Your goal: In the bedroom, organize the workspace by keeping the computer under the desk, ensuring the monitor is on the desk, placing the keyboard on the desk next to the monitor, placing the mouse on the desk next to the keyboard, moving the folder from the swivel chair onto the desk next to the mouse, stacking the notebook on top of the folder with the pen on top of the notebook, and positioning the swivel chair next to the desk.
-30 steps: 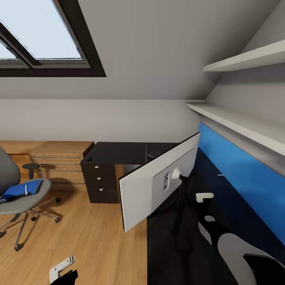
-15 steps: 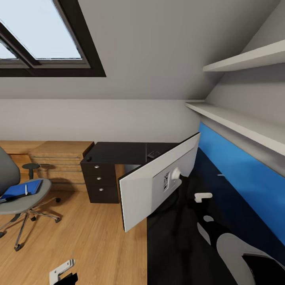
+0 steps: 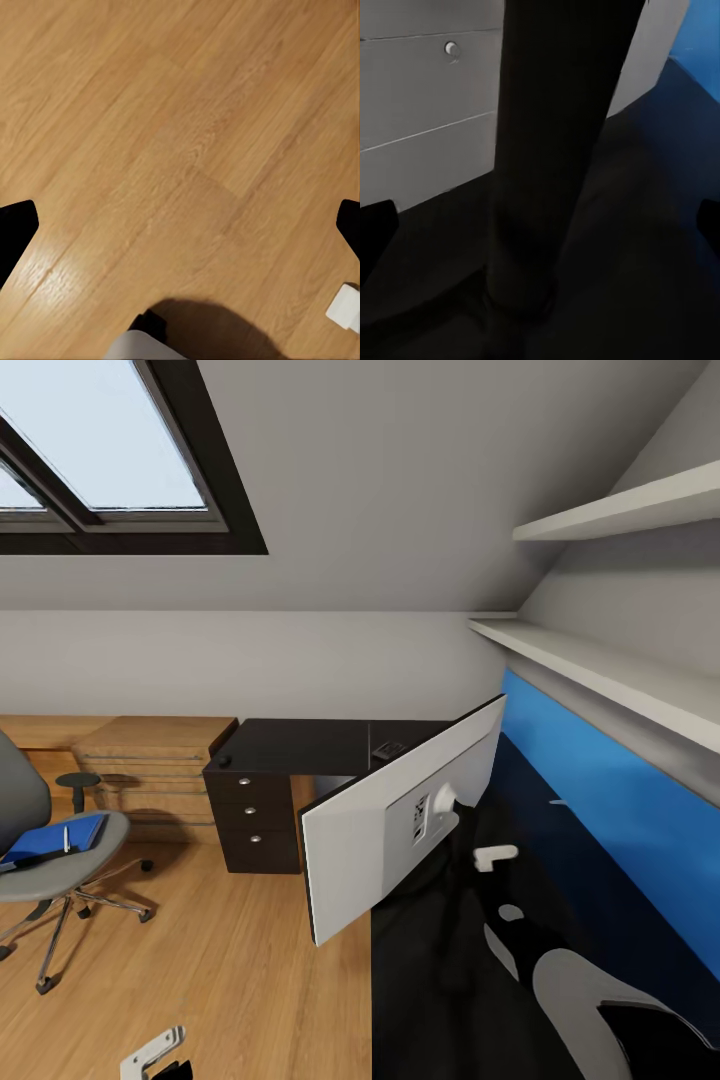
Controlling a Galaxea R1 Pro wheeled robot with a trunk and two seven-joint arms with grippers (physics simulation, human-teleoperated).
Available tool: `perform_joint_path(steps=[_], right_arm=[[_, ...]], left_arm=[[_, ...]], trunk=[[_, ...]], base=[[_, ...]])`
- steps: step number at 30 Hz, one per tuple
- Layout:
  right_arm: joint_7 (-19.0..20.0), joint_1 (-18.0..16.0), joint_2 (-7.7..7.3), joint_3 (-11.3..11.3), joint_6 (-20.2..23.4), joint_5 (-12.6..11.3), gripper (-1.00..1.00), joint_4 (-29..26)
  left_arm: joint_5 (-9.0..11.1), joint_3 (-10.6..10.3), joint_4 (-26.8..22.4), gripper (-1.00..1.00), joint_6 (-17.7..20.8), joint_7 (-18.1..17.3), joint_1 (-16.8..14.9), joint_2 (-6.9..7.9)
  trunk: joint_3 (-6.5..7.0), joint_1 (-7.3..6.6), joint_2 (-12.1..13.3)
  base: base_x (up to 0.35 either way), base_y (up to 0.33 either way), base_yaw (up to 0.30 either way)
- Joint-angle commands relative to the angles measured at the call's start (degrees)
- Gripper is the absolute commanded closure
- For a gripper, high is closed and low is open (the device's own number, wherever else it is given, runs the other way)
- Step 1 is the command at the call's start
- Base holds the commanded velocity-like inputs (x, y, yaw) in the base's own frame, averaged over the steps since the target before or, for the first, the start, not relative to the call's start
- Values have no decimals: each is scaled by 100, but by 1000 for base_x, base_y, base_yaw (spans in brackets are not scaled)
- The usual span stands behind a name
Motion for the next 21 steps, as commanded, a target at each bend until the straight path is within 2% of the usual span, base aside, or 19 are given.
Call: perform_joint_path(steps=[1,7,21], right_arm=[[-19,-7,10,-31,-19,102,-100,7],[-26,-7,37,-11,-38,252,-100,-2],[10,-7,12,-9,-94,383,-100,2]], left_arm=[[43,-24,-3,-100,-9,29,-3,2],[46,-192,25,-100,-118,35,-3,8],[47,-238,37,-100,-145,36,-3,9]], trunk=[[-12,3,-11],[-12,3,-11],[-12,3,-11]], base=[[0,0,0],[0,0,0],[0,0,0]])
